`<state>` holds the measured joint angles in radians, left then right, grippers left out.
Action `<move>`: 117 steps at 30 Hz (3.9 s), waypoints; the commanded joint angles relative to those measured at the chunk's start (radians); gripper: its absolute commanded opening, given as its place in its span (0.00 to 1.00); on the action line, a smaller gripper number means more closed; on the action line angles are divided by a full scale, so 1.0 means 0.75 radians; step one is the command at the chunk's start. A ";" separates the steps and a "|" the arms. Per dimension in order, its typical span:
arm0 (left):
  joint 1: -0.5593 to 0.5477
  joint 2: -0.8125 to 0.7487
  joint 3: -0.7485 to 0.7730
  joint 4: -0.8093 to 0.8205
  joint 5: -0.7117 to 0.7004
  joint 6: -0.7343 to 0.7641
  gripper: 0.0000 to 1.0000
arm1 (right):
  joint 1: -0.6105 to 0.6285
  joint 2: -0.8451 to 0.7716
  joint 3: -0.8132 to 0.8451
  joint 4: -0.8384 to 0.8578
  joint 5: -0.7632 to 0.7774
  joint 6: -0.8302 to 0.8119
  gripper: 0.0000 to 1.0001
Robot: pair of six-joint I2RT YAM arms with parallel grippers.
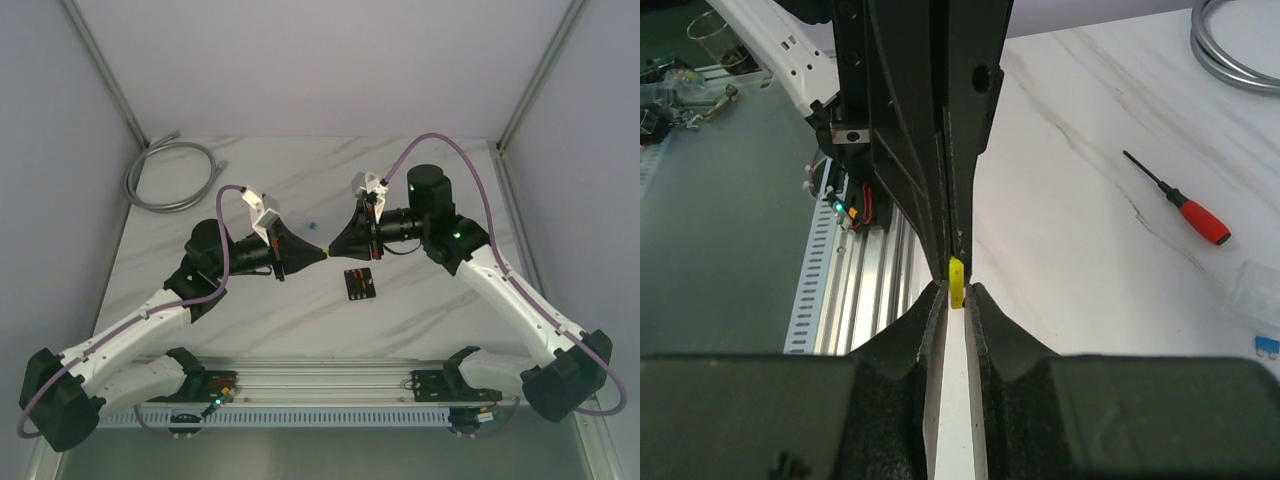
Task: Snap on the fuse box
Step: Pick up the fuse from the center of the board, then install the fuse at the fuse box base.
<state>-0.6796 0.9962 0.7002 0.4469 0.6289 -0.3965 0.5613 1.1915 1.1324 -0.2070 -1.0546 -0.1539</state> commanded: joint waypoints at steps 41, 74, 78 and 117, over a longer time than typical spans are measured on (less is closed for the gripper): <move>0.068 -0.137 0.113 -0.454 -0.675 0.049 0.88 | 0.079 0.001 -0.022 -0.375 0.848 0.268 0.00; 0.206 -0.307 0.035 -0.728 -1.390 0.343 1.00 | 0.383 0.453 -0.232 -0.186 1.842 0.927 0.00; 0.241 -0.304 0.033 -0.728 -1.361 0.328 1.00 | 0.386 0.522 -0.209 -0.187 1.860 0.937 0.00; 0.282 -0.313 0.026 -0.731 -1.317 0.312 1.00 | 0.407 0.620 -0.147 -0.223 1.955 1.048 0.00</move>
<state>-0.4770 0.7765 0.7261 -0.1207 -0.3702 -0.1562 0.8597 1.6341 0.9913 -0.3511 0.3714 0.6025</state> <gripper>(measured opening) 0.998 0.140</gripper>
